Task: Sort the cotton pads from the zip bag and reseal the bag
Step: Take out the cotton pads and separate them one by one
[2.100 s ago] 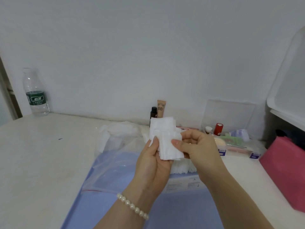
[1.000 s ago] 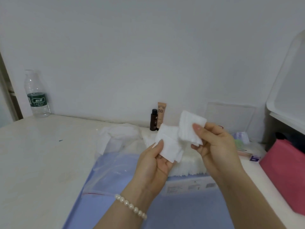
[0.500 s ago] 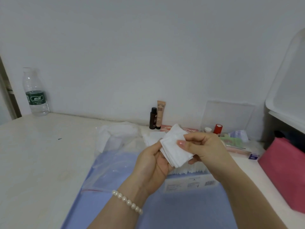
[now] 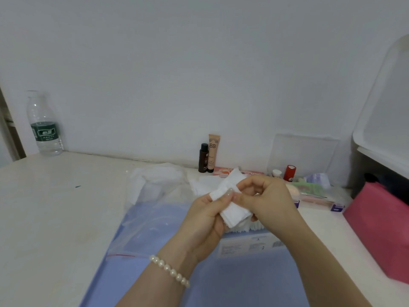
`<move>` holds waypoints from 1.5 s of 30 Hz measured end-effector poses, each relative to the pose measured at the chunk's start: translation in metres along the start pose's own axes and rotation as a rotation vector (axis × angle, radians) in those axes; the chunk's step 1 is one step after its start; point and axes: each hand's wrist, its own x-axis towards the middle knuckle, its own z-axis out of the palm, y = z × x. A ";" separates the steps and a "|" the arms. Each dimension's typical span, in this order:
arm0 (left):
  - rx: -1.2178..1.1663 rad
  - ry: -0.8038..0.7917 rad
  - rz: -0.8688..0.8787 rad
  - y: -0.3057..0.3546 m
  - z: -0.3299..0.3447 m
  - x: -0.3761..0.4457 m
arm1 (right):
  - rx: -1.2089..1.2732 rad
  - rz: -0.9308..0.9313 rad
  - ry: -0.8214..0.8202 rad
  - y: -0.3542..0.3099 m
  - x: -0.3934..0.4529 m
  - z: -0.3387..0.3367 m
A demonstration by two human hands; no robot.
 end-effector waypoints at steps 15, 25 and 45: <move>0.024 -0.103 -0.042 0.005 0.004 -0.006 | 0.097 0.030 0.051 -0.004 0.002 -0.021; -0.070 0.066 -0.057 0.004 0.004 -0.003 | 0.468 0.111 0.258 0.003 0.011 -0.033; -0.099 0.092 -0.115 0.008 0.002 -0.004 | -0.050 -0.042 -0.004 0.005 -0.003 0.013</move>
